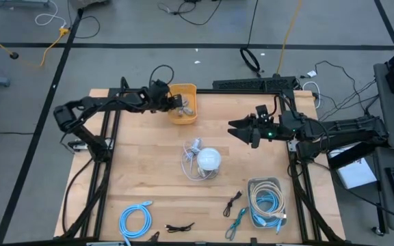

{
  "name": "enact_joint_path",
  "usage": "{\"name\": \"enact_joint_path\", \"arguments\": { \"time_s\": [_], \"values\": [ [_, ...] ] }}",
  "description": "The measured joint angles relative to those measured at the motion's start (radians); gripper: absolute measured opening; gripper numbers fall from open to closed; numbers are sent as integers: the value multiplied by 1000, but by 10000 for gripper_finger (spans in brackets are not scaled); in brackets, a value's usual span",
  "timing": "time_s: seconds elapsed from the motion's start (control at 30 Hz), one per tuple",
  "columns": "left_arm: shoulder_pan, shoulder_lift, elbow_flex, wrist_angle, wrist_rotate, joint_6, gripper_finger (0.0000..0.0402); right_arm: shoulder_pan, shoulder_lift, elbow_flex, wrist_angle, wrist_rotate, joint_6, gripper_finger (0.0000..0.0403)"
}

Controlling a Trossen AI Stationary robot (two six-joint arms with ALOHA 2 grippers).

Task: Pick & Place USB Port
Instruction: Put the brown charger cable into the yellow bin, then put the right black charger cable into the yellow bin

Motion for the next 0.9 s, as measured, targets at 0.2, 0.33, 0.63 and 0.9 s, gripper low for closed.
{"name": "enact_joint_path", "arguments": {
  "time_s": [0.2,0.33,0.63,0.9],
  "values": [
    [46,-71,40,-3,-3,77,92,0,0,0,-7,-43,18,315],
    [57,-105,66,-61,17,111,92,0,0,0,-7,-42,16,315],
    [-35,-237,72,-32,207,215,92,1,0,1,-104,-193,20,315],
    [-291,-449,74,15,415,275,93,62,33,1,-590,-301,7,315]
  ]
}}
